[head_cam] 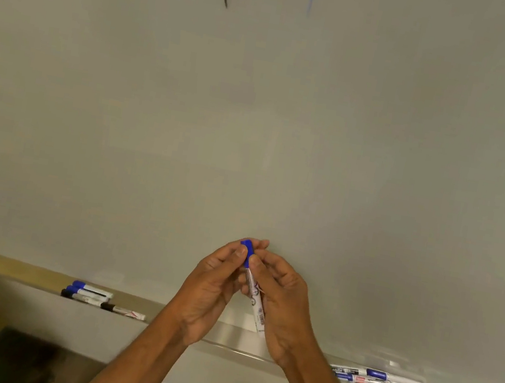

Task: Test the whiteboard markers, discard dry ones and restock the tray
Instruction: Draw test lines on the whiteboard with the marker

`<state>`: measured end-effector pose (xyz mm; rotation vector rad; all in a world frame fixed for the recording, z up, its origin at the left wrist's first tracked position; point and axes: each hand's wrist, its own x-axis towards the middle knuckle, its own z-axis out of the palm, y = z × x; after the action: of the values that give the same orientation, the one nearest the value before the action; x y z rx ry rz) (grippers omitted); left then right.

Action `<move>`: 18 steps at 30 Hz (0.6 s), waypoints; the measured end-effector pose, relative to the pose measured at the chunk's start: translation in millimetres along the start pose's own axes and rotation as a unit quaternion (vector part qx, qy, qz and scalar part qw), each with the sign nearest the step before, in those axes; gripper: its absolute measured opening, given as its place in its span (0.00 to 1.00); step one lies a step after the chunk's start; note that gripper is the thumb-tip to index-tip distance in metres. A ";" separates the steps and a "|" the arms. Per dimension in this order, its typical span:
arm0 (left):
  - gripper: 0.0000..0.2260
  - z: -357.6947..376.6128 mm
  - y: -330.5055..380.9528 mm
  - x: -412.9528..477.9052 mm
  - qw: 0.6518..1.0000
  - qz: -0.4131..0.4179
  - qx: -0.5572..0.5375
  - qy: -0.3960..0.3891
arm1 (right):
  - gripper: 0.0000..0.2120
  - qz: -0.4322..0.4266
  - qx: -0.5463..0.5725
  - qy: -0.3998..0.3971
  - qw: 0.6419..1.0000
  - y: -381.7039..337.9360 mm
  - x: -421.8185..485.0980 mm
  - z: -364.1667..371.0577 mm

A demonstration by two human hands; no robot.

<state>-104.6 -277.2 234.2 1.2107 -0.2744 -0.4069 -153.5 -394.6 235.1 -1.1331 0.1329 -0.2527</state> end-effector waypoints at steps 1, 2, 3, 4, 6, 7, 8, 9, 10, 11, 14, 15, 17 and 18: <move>0.13 3.7 5.4 -3.1 1.000 0.001 -0.015 -0.007 | 0.10 0.026 0.002 -0.020 0.999 -6.1 -3.0 1.3; 0.13 5.4 9.7 -5.6 1.000 -0.001 -0.028 -0.014 | 0.11 0.051 0.004 -0.039 0.998 -11.0 -5.5 1.9; 0.14 7.0 14.3 -8.0 0.999 -0.001 -0.038 -0.022 | 0.13 0.074 0.008 -0.058 0.996 -16.0 -8.0 3.1; 0.15 8.1 18.9 -10.3 0.999 -0.003 -0.043 -0.031 | 0.15 0.092 0.010 -0.075 0.993 -20.5 -9.9 4.5; 0.15 8.0 26.9 -14.5 0.998 -0.006 -0.046 -0.046 | 0.19 0.116 0.002 -0.100 0.988 -27.1 -13.0 9.2; 0.14 7.6 30.9 -17.4 0.997 -0.007 -0.051 -0.050 | 0.20 0.123 -0.009 -0.105 0.987 -29.7 -14.3 12.6; 0.12 5.9 34.2 -19.6 0.997 -0.008 -0.057 -0.054 | 0.21 0.125 -0.017 -0.102 0.987 -31.9 -15.1 16.7; 0.12 3.9 37.8 -20.6 0.996 -0.007 -0.063 -0.060 | 0.21 0.124 -0.025 -0.093 0.988 -33.8 -15.6 21.4; 0.11 1.7 41.6 -20.8 0.996 -0.003 -0.067 -0.063 | 0.22 0.120 -0.035 -0.078 0.989 -35.0 -16.1 26.9; 0.11 -0.8 46.4 -20.6 0.995 0.004 -0.073 -0.062 | 0.22 0.115 -0.049 -0.060 0.990 -35.7 -17.3 33.1; 0.12 -13.0 67.9 -15.9 0.995 0.033 -0.090 -0.033 | 0.23 0.103 -0.073 -0.015 0.992 -33.0 -22.2 55.5; 0.12 -17.8 77.0 -14.3 0.996 0.047 -0.078 -0.019 | 0.24 0.096 -0.078 -0.005 0.992 -31.3 -23.3 62.3; 0.13 -27.8 96.4 -10.3 0.996 0.078 -0.032 0.002 | 0.24 0.082 -0.081 0.004 0.993 -31.7 -22.5 75.5; 0.14 -32.3 106.4 -8.3 0.995 0.095 -0.008 0.014 | 0.22 0.075 -0.073 -0.003 0.994 -34.3 -20.0 81.6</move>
<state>-81.9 -214.9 323.8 1.1623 -0.3592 -0.2265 -158.3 -331.4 300.0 -1.2617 0.2334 -0.1061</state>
